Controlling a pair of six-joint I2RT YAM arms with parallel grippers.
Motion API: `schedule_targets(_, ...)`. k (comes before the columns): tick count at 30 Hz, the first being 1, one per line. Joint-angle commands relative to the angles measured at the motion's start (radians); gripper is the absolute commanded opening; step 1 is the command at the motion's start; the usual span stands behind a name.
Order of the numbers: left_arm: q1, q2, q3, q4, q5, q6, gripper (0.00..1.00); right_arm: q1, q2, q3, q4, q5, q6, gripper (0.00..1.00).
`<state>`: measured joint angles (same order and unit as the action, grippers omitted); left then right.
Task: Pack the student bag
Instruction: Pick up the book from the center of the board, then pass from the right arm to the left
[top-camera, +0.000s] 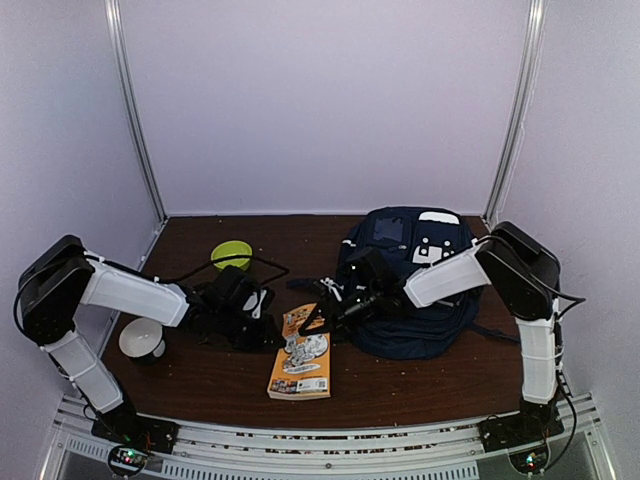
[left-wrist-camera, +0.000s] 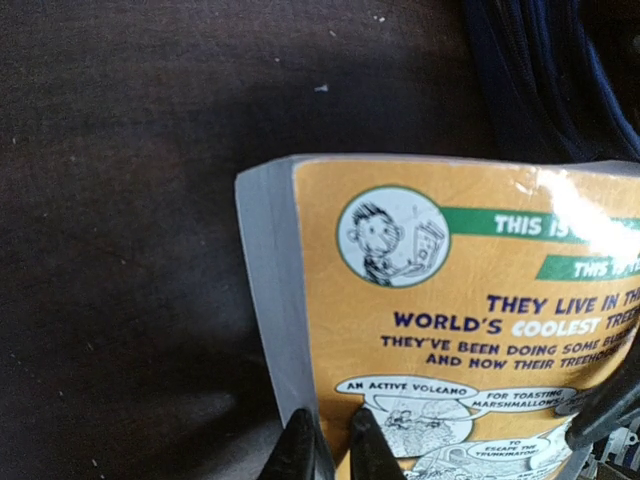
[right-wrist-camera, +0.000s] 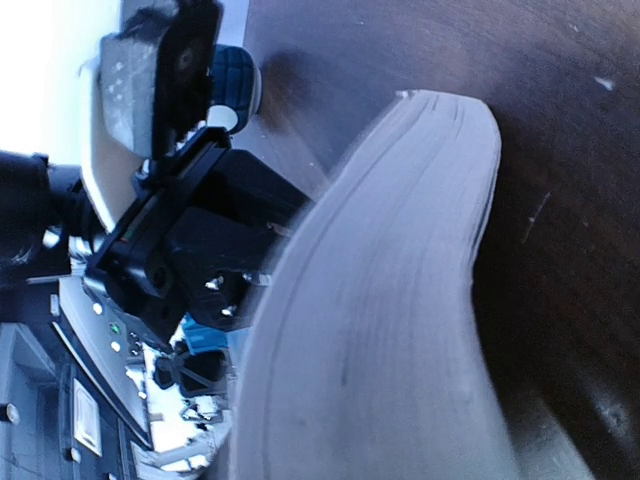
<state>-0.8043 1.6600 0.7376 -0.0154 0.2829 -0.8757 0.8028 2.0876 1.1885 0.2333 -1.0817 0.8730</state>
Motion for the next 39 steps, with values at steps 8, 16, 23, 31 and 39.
schedule_targets(8, -0.054, -0.210, -0.040, -0.363, -0.425, 0.012, 0.35, 0.009, -0.195, 0.056, -0.292, 0.158, -0.227, 0.01)
schedule_targets(16, -0.270, -0.456, 0.083, -0.442, -0.953, 0.363, 0.42, -0.021, -0.233, 0.170, -0.433, 0.251, -0.109, 0.00)
schedule_targets(23, -0.530, -0.503, 0.104, -0.202, -1.114, 0.837, 0.48, -0.090, -0.240, 0.109, -0.222, 0.163, 0.116, 0.00)
schedule_targets(31, -0.677, -0.326, 0.207, -0.195, -1.079, 1.038, 0.49, -0.135, -0.227, 0.090, -0.097, 0.099, 0.244, 0.00)
schedule_targets(39, -0.707, -0.222, 0.190, -0.019, -1.106, 1.242, 0.49, -0.139, -0.240, 0.047, -0.018, 0.075, 0.327, 0.00)
